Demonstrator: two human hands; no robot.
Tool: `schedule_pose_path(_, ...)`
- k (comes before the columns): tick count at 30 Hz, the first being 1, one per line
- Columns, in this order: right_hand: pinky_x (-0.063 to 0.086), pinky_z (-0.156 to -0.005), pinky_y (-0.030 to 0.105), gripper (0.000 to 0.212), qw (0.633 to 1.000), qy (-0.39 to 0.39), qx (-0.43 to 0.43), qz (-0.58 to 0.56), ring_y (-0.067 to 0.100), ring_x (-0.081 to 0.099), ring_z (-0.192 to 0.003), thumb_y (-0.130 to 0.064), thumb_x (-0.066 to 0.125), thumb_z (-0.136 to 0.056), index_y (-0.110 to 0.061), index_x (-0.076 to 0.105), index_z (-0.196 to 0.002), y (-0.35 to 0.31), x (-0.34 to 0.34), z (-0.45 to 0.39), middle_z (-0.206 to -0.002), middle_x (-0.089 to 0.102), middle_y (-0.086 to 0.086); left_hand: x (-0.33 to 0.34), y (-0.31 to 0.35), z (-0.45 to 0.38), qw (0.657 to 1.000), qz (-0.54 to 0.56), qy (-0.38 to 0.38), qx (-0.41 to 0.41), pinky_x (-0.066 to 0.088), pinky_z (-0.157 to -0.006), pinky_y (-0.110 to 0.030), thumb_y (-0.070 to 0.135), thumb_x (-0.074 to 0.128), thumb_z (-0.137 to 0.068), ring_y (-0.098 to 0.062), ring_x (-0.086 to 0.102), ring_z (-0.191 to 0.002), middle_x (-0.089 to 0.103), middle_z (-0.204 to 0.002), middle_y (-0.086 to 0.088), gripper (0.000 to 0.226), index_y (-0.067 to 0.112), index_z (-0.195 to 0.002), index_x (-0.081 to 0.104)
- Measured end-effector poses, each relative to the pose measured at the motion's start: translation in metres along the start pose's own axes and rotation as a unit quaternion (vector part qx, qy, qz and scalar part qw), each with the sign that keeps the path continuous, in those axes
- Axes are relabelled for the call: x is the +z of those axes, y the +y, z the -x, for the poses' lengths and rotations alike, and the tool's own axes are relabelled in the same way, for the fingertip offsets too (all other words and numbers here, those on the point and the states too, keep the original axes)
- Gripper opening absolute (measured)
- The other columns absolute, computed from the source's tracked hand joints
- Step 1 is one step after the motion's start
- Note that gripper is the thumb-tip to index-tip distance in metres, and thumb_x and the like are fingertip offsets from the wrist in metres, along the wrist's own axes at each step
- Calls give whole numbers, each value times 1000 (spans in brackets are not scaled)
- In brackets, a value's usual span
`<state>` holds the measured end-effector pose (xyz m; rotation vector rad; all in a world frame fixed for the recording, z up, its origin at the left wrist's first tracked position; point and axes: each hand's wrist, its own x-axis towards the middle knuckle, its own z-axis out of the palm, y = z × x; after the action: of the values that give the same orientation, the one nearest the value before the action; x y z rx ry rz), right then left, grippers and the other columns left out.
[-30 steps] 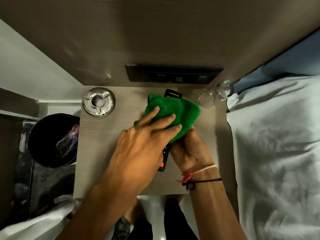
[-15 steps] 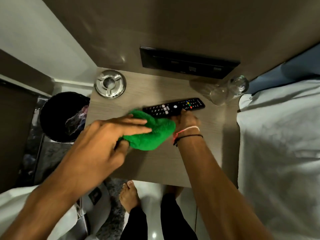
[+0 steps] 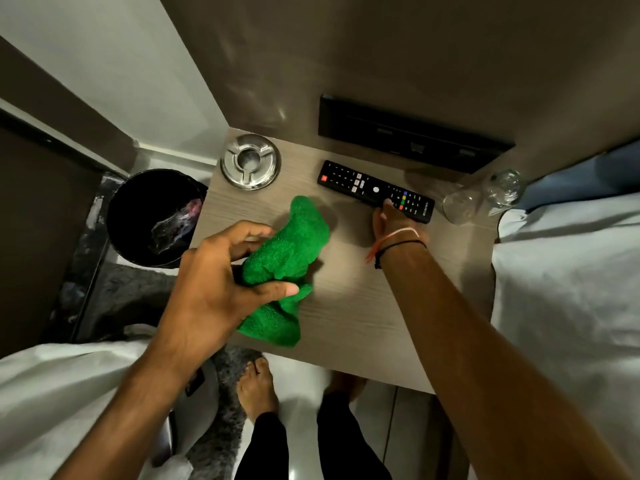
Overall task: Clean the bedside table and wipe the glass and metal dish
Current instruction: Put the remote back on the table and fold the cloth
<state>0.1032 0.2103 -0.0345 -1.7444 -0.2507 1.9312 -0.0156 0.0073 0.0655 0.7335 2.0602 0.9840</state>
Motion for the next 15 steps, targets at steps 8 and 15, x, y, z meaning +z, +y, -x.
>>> schedule_pose_path(8,51,-96,25,53,926,-226,-202,225,6,65,-110,-59,65,-83,-21,65,-119,2,-26,57,-113,70,-11,16,13,-6,985,171,-6,-27,63,-83,-30,34,77,-77,-12,77,-95,81,-100,5,36,20,-110,77)
schedule_pose_path(15,57,-91,25,74,749,-422,-220,461,10,68,-109,-18,91,-66,-18,59,-133,-17,-21,55,-124,67,1,21,14,-10,982,184,-36,-28,59,-77,-17,-12,77,-74,-9,75,-97,80,-103,2,50,22,-111,73)
